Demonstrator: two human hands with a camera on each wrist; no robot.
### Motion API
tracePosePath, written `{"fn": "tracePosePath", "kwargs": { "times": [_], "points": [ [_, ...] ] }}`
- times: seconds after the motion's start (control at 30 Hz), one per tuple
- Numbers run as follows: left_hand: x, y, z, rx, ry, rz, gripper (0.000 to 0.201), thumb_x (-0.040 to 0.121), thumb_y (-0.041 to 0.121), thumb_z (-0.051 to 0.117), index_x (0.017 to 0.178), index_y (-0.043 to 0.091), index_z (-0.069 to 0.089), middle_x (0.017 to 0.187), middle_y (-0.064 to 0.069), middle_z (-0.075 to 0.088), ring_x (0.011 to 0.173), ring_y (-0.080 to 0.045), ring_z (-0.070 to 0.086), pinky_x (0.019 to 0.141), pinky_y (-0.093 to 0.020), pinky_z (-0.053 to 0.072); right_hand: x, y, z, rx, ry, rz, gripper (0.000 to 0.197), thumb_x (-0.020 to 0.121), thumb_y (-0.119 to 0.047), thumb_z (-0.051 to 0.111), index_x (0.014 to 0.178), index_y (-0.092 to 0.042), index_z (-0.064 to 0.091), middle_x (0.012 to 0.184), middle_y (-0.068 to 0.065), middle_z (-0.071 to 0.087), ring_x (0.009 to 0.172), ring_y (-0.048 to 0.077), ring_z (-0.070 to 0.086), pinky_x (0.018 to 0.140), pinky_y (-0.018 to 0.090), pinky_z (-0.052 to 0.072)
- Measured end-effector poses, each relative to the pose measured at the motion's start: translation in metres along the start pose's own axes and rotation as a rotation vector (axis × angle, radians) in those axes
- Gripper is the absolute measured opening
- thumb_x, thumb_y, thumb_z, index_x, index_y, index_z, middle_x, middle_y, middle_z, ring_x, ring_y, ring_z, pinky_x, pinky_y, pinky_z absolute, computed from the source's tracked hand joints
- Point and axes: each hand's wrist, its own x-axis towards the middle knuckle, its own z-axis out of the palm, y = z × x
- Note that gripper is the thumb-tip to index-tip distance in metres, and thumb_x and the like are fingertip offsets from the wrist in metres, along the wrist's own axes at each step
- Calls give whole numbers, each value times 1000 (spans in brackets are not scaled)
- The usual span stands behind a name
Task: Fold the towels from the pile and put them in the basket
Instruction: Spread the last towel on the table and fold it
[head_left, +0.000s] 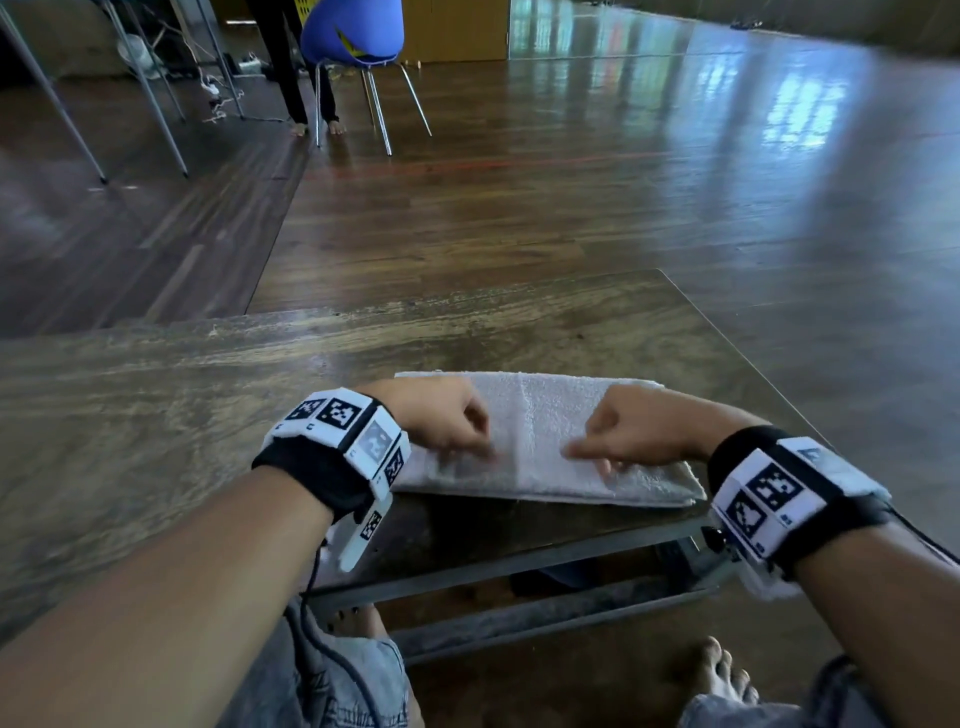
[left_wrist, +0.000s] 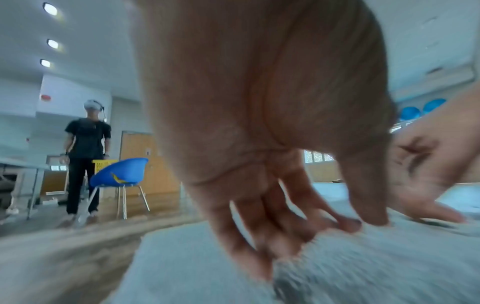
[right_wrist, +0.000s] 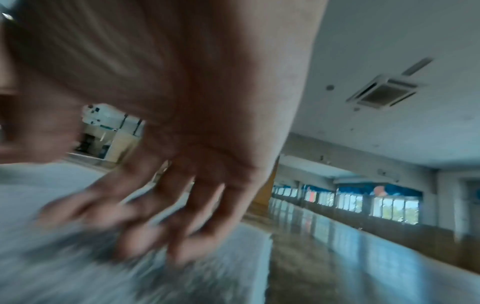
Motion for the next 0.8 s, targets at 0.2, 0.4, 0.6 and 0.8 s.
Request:
{"fn": "tracePosePath", "kwargs": {
  "times": [0.2, 0.4, 0.6, 0.8],
  "points": [
    [26, 9, 35, 207, 252, -12, 77, 90, 63, 52, 151, 24, 24, 156, -6, 21, 146, -27, 18, 118, -48, 22, 25, -29, 43, -64, 319, -127, 46, 99, -34, 46, 143, -22, 43, 149, -2, 40, 141, 20, 32, 113, 42, 33],
    [30, -12, 55, 223, 70, -96, 103, 81, 84, 36, 151, 38, -25, 160, 11, -32, 148, -14, -29, 118, -56, -15, 35, -20, 81, -117, 271, -42, 68, 101, -55, 20, 161, -32, 0, 169, -14, -9, 154, 10, -15, 123, 46, -8],
    [24, -19, 51, 218, 67, -139, 120, 62, 97, 43, 146, 50, -28, 158, 8, -36, 146, -21, -33, 115, -60, -18, 28, -8, 83, -128, 306, 74, 86, 83, -86, 13, 157, -47, -5, 167, -16, -14, 154, 14, -19, 122, 49, -11],
    [16, -37, 46, 189, 69, -215, 140, 41, 103, 46, 143, 49, -33, 156, 6, -41, 143, -22, -38, 117, -56, -18, 13, 11, 82, -131, 367, 177, 103, 71, -99, 5, 158, -45, -5, 168, -12, -13, 154, 16, -18, 123, 50, -9]
  ]
}}
